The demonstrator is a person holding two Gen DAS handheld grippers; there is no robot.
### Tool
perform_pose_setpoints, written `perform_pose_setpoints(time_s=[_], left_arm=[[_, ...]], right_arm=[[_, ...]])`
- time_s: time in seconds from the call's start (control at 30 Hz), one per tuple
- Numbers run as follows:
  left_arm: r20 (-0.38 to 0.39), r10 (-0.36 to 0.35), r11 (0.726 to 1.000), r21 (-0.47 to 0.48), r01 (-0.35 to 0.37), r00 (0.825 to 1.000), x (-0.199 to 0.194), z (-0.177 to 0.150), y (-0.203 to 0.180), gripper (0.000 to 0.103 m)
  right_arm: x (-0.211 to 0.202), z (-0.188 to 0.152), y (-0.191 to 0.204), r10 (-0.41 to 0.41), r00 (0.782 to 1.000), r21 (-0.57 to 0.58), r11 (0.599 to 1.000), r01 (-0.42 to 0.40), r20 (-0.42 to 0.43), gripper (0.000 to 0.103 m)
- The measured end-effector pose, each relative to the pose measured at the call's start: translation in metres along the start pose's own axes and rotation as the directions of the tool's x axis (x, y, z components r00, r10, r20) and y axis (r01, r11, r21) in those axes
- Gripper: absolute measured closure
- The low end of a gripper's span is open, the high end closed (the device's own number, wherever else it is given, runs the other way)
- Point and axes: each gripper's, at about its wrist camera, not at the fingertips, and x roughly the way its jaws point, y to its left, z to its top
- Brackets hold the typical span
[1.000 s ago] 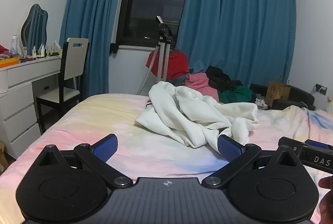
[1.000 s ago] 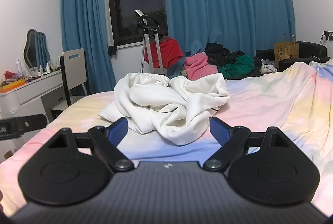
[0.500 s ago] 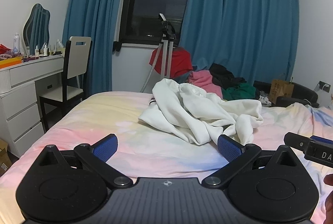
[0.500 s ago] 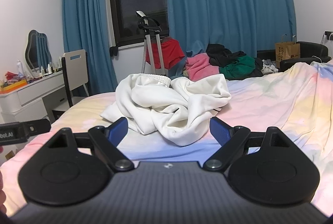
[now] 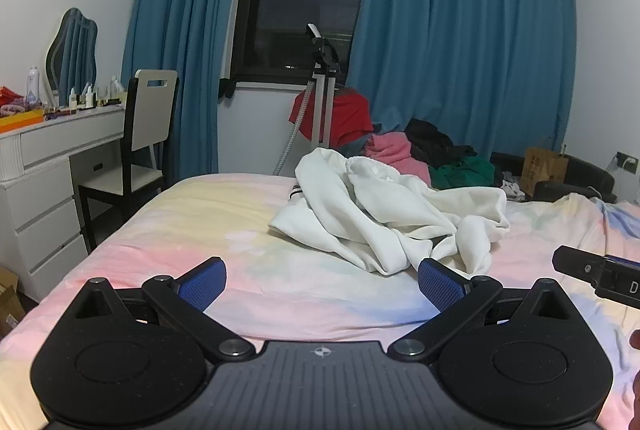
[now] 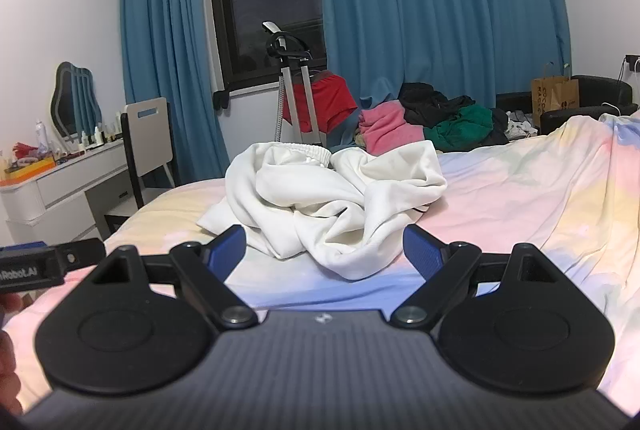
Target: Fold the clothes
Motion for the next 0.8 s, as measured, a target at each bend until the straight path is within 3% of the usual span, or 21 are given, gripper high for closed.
perform_pose_setpoints(time_s=[0.23,0.43,0.63,0.8], left_arm=[[-0.026,-0.020,1.000,0.010,0.021,0.999,0.008,-0.005,-0.002,0.001],[-0.061,-0.038,0.998,0.049,0.041,0.997,0.059,0.003,-0.020,0.002],[-0.125,-0.077,0.991,-0.116,0.063,0.989,0.173,0.046,-0.033,0.007],[-0.115,-0.064,0.988,-0.146,0.047,0.991,0.284,0.094,-0.052,0.007]], right_arm=[[-0.002,0.003,-0.004,-0.005,1.000,0.045,0.999,0.006,-0.011,0.016],[0.003,0.003,-0.013,-0.032,0.999,0.074,0.997,0.033,-0.017,0.016],[0.031,-0.004,-0.033,-0.056,0.997,0.100,0.993,0.061,-0.050,0.016],[0.074,-0.012,-0.067,-0.132,0.987,0.163,0.976,0.146,-0.090,0.016]])
